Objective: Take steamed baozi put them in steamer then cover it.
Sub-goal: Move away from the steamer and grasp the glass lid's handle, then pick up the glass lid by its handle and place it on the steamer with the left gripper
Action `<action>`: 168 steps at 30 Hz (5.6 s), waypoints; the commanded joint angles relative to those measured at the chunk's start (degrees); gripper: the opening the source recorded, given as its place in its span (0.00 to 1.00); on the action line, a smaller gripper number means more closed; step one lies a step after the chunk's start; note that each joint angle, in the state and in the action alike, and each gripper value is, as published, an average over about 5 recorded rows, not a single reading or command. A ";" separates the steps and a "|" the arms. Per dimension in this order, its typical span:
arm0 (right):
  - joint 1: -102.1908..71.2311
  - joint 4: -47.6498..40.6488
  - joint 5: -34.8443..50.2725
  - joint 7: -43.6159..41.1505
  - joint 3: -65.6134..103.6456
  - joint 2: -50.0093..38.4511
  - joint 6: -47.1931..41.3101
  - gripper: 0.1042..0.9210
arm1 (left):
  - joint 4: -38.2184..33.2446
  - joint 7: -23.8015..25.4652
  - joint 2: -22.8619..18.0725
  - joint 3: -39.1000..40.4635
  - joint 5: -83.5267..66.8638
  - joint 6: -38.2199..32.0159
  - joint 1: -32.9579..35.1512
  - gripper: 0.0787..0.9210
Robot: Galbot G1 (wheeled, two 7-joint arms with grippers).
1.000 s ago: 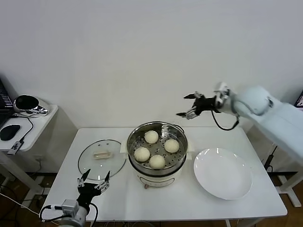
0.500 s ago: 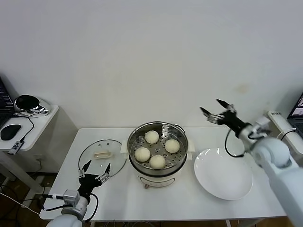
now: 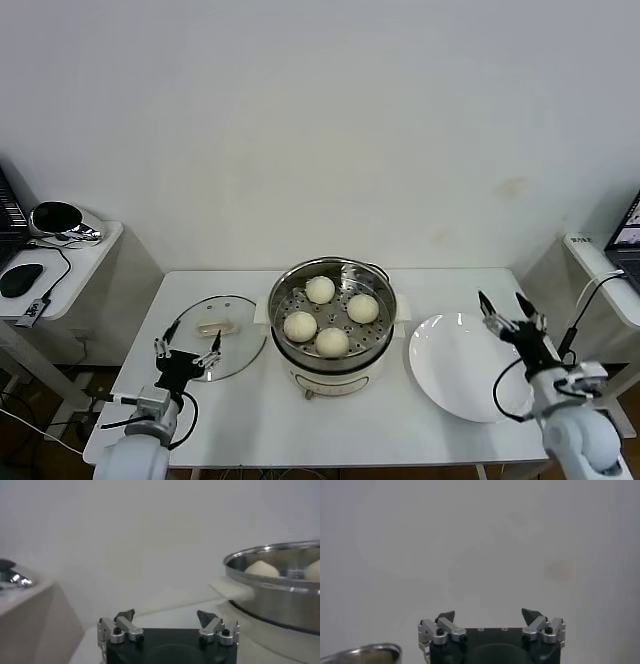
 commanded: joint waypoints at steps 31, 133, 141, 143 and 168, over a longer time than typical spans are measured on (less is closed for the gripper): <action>-7.94 0.97 -7.16 1.41 3.35 8.49 1.83 0.88 | 26.47 -12.18 7.89 17.05 65.18 6.80 -15.02 0.88; -7.67 1.37 -12.88 1.97 0.41 13.39 1.91 0.88 | 18.40 -9.14 14.30 12.65 49.06 13.43 -15.08 0.07; -7.87 2.38 -13.95 2.89 -0.20 13.89 1.55 0.88 | 2.95 -2.78 17.74 14.32 53.13 30.43 -12.98 0.07; -7.90 2.32 -14.09 2.99 -0.13 14.01 1.77 0.88 | -0.38 0.74 17.08 14.85 56.83 33.06 -13.16 0.07; -6.54 0.12 -17.65 3.55 1.79 16.94 1.63 0.88 | 1.03 15.91 -5.59 33.91 79.32 35.40 -29.99 0.07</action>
